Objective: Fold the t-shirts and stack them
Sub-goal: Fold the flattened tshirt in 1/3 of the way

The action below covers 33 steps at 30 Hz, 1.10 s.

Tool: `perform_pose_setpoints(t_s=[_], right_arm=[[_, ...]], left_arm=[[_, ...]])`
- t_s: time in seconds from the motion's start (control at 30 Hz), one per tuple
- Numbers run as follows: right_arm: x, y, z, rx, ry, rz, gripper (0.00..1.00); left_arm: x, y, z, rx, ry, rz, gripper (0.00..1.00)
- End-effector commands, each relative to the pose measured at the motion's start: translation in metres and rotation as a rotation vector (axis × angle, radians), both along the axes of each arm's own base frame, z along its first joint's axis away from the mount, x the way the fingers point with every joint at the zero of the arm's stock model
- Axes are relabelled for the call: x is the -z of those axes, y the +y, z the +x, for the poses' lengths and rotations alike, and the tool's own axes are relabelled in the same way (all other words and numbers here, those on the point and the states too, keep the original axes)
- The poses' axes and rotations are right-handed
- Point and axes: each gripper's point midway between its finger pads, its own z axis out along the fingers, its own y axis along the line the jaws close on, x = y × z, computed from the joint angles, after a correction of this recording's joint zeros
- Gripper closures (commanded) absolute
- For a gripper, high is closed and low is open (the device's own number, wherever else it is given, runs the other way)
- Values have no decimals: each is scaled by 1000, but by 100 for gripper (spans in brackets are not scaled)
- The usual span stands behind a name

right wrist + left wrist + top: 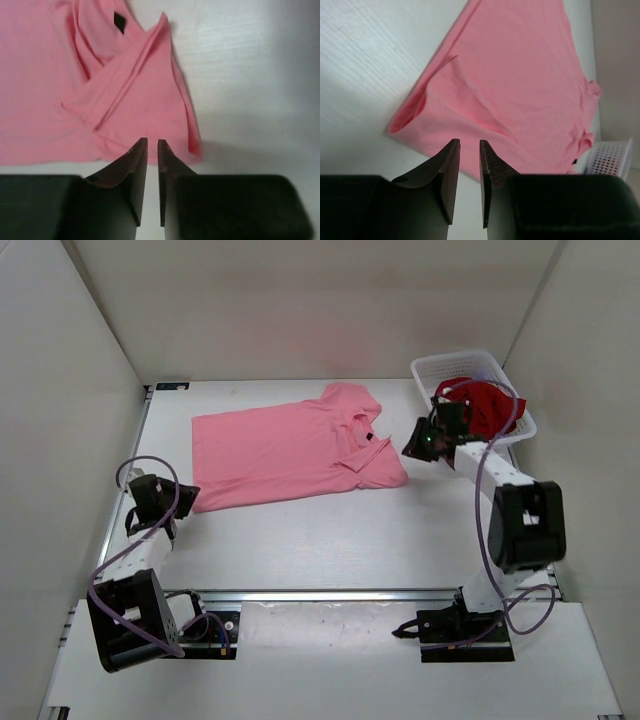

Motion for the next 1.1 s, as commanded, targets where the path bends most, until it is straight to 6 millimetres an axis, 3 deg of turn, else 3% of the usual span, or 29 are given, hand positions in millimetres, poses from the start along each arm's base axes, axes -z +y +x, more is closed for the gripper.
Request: perform_pose_setpoints(t_s=[0.0,0.07,0.13,0.2,0.23,0.4,0.67,0.77,0.93,1.07], right_arm=[[-1,-2,-17,51,-81,100,90],[13,-5,-27,61,-54,98,87],[21,-12,-29,84,-43,88,74],[34,-10,-36,91,-18,103,70],[32,-11,-32,96,-37,112,70],[57,-17,-32,113,12,127,70],[71,-14,-22,109,30,141,70],[75,-10,-23,110,33,141,73],[76,-16,-23,139,36,163,91],[76,-21,-32,153,37,145,100]], left_arm=[[25,0,-22,4,109,58,66],[29,-5,-26,23,110,51,63],[32,-8,-30,25,113,40,63],[39,-12,-33,33,130,29,62],[40,-13,-34,35,134,26,61],[51,-13,-36,31,154,15,63],[75,-13,-41,6,215,-38,65],[75,-11,-37,-9,204,-33,65],[73,-12,-24,-10,187,-37,68],[74,-11,-14,5,187,-52,91]])
